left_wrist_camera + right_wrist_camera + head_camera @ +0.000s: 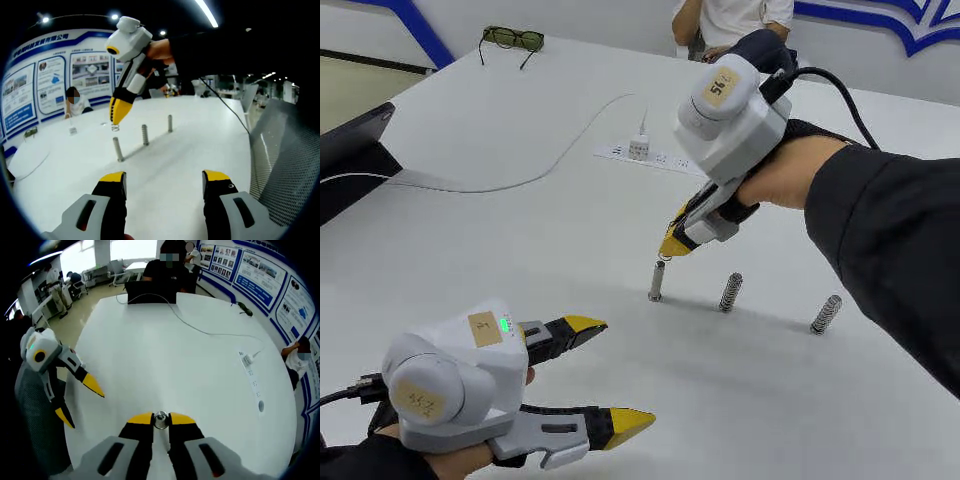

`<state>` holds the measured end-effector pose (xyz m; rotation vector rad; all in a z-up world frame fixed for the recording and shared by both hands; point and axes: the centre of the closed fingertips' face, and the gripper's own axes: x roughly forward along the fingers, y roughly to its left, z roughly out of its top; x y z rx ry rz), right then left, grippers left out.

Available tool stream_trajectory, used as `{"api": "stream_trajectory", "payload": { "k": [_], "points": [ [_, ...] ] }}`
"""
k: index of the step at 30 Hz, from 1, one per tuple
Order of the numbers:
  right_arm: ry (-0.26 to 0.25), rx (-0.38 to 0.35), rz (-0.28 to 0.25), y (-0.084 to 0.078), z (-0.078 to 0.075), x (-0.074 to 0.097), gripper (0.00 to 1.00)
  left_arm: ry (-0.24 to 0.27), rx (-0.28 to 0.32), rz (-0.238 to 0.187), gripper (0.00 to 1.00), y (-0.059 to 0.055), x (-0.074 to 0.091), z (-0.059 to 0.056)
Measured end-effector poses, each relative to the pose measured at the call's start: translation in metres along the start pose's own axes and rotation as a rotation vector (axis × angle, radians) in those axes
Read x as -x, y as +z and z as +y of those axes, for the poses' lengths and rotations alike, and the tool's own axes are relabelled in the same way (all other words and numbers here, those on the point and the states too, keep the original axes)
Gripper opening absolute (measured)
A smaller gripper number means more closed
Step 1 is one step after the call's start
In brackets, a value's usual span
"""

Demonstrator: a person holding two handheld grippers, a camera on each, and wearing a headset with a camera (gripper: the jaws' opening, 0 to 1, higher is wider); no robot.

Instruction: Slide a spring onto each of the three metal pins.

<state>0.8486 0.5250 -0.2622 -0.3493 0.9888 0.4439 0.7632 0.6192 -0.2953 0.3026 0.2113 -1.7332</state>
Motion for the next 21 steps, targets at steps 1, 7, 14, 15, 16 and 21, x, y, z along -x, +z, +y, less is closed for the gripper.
{"api": "stream_trajectory", "payload": {
  "k": [1, 7, 14, 15, 16, 21],
  "points": [
    [0.000, 0.000, 0.002, 0.000, 0.000, -0.001, 0.13, 0.001, 0.001, 0.001, 0.62, 0.000, 0.000, 0.000],
    [0.009, 0.000, 0.021, -0.004, 0.001, -0.009, 0.13, 0.002, 0.010, 0.004, 0.62, -0.004, 0.000, 0.001],
    [0.011, -0.005, 0.031, -0.007, -0.001, -0.012, 0.13, 0.004, 0.019, 0.006, 0.62, -0.006, 0.000, 0.001],
    [0.012, -0.007, 0.031, -0.007, -0.001, -0.013, 0.13, 0.005, 0.020, 0.006, 0.62, -0.006, 0.000, 0.002],
    [0.012, -0.007, 0.034, -0.007, -0.001, -0.013, 0.13, 0.006, 0.021, 0.006, 0.62, -0.006, 0.000, 0.002],
    [0.018, -0.012, 0.043, -0.009, -0.002, -0.016, 0.13, 0.010, 0.025, 0.006, 0.62, -0.007, 0.001, 0.004]
  ]
}}
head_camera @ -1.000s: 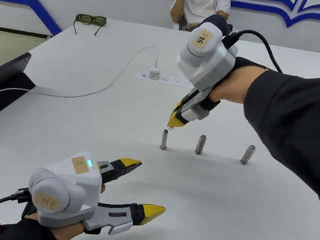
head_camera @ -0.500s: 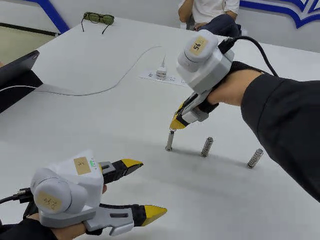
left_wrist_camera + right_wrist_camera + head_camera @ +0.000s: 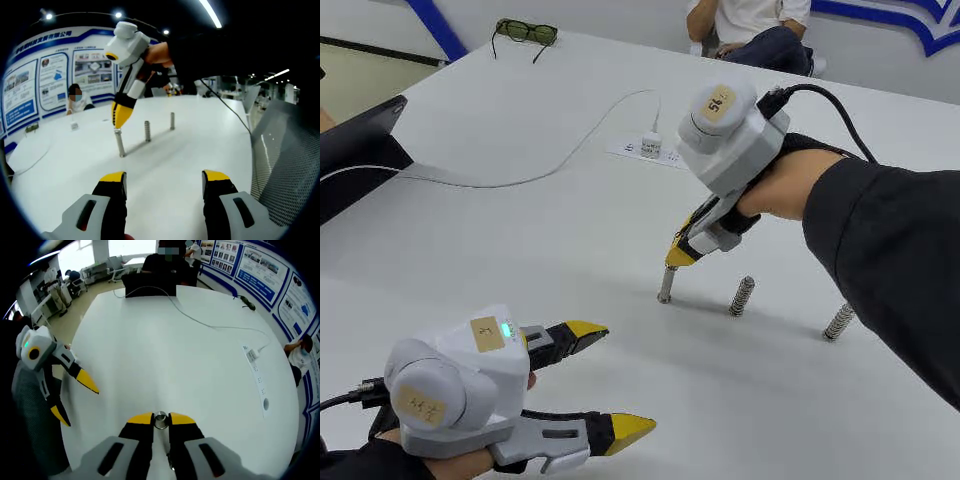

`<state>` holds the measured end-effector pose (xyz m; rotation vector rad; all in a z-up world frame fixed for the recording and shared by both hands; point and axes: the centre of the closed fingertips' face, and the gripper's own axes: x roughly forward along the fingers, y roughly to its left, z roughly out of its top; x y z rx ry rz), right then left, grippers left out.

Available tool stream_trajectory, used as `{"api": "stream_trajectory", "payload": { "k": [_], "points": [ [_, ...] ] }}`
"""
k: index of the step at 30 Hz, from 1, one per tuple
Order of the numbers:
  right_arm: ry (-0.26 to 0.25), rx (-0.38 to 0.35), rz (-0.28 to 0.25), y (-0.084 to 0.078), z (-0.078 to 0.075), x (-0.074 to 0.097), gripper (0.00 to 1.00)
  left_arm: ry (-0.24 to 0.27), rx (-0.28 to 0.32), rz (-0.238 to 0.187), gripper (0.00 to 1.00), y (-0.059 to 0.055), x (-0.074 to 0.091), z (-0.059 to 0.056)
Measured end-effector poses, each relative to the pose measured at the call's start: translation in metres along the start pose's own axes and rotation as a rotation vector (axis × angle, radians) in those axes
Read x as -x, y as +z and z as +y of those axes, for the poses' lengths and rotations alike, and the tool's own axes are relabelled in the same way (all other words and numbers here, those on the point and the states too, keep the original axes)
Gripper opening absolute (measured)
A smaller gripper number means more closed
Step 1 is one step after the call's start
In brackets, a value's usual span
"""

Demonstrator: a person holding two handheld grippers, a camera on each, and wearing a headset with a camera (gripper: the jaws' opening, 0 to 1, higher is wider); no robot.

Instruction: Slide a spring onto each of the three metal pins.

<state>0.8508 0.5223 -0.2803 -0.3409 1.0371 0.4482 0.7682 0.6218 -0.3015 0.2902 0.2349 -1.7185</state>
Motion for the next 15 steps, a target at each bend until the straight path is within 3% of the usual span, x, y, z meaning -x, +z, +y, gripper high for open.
{"api": "stream_trajectory", "payload": {
  "k": [15],
  "points": [
    [0.020, -0.017, 0.039, -0.007, -0.001, -0.015, 0.13, 0.003, 0.006, 0.003, 0.61, -0.004, 0.000, 0.002]
  ]
}}
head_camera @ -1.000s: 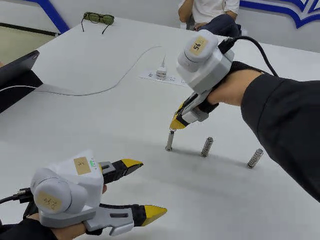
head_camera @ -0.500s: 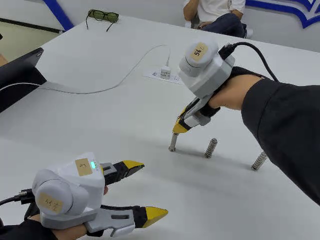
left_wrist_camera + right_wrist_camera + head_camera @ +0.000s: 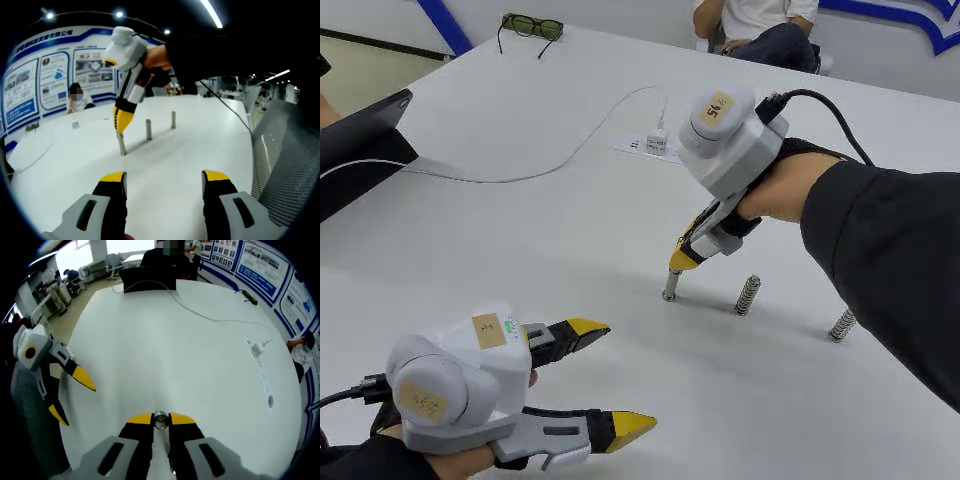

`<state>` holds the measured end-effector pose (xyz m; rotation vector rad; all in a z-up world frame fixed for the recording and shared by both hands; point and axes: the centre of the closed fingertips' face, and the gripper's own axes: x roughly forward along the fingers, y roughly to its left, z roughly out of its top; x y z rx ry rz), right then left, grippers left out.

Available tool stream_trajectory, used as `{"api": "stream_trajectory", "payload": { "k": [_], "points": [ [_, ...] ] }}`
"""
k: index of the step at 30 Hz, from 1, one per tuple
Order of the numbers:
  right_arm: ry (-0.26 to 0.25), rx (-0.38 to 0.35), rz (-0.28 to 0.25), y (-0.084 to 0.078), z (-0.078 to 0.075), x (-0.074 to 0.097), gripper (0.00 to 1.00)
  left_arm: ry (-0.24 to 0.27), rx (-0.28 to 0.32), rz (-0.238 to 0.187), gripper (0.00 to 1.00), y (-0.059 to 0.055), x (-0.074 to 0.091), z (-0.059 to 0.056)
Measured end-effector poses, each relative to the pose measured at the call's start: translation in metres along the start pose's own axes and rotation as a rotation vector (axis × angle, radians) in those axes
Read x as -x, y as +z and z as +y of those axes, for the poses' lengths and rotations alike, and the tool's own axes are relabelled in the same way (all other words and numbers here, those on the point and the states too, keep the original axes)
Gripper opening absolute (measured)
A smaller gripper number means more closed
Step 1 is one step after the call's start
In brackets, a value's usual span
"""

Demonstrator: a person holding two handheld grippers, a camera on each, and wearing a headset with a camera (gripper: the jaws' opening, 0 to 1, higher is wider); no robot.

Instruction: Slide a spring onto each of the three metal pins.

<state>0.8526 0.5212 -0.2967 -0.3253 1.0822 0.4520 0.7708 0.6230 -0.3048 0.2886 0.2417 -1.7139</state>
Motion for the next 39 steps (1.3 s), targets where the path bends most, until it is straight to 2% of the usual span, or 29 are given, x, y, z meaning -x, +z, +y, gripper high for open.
{"api": "stream_trajectory", "payload": {
  "k": [13, 21, 30, 39],
  "points": [
    [-0.010, -0.006, 0.042, -0.007, 0.002, -0.017, 0.13, 0.001, 0.004, 0.003, 0.61, -0.001, 0.000, 0.002],
    [-0.014, -0.019, 0.050, -0.013, 0.003, -0.026, 0.13, 0.002, 0.005, 0.004, 0.62, -0.001, 0.000, 0.003],
    [-0.017, -0.031, 0.048, -0.015, 0.003, -0.029, 0.13, 0.003, 0.006, 0.006, 0.62, -0.002, 0.001, 0.004],
    [-0.027, -0.030, 0.030, -0.012, 0.002, -0.025, 0.13, 0.002, 0.001, 0.006, 0.62, 0.000, 0.000, 0.004]
  ]
}}
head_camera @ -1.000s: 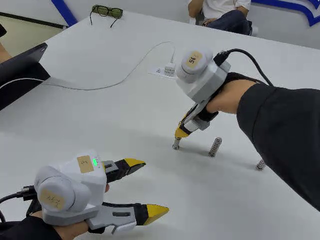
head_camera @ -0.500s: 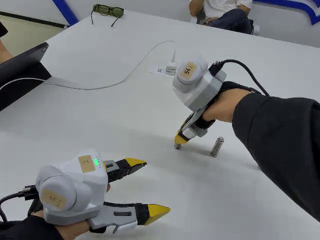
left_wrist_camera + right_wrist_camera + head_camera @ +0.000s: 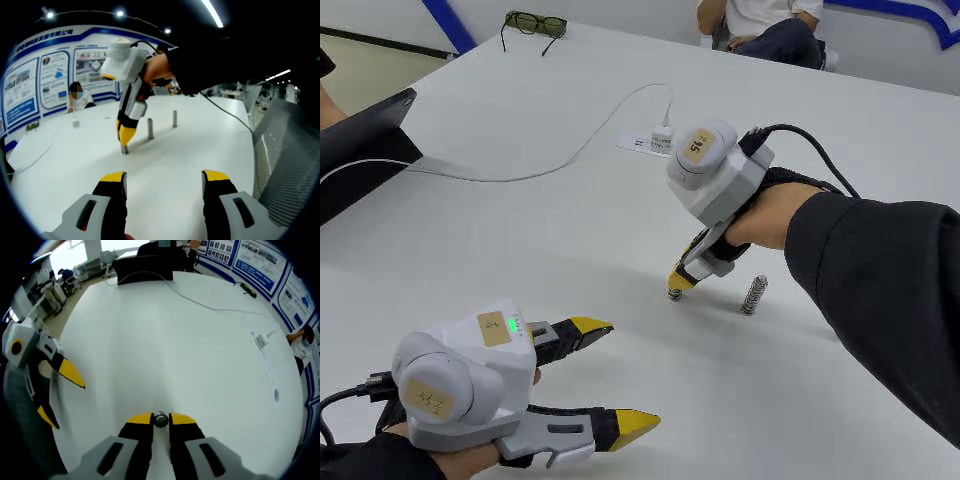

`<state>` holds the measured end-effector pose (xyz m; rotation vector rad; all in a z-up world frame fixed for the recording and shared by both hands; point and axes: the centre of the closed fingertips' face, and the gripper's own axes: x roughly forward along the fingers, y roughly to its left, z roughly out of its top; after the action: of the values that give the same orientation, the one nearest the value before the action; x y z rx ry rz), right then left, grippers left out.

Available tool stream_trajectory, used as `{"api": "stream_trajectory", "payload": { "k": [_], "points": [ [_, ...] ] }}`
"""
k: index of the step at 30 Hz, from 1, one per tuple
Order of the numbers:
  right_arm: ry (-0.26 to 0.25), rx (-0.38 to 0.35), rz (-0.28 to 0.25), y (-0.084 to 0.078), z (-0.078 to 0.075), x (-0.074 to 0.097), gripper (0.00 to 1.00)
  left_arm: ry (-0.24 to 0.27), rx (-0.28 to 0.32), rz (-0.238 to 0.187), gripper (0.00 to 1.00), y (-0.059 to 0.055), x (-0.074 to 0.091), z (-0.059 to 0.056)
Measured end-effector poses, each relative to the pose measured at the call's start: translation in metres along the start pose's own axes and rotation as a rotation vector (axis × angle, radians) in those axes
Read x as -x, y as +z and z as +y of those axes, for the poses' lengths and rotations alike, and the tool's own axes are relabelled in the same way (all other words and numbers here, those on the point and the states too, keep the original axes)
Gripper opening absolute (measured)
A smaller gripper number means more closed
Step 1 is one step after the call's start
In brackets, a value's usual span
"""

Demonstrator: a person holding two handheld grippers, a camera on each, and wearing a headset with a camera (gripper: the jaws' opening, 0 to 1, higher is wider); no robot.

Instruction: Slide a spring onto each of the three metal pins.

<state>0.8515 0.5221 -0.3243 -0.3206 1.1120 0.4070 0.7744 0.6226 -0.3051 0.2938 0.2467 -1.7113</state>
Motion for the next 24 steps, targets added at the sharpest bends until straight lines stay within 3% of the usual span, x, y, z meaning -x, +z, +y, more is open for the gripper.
{"api": "stream_trajectory", "payload": {
  "k": [14, 24],
  "points": [
    [-0.027, 0.008, -0.046, 0.002, 0.001, 0.015, 0.17, 0.008, -0.008, 0.001, 0.62, 0.004, 0.002, 0.003],
    [-0.047, 0.003, -0.082, -0.006, 0.008, 0.030, 0.19, 0.007, -0.011, -0.001, 0.63, 0.007, -0.001, 0.002]
  ]
}}
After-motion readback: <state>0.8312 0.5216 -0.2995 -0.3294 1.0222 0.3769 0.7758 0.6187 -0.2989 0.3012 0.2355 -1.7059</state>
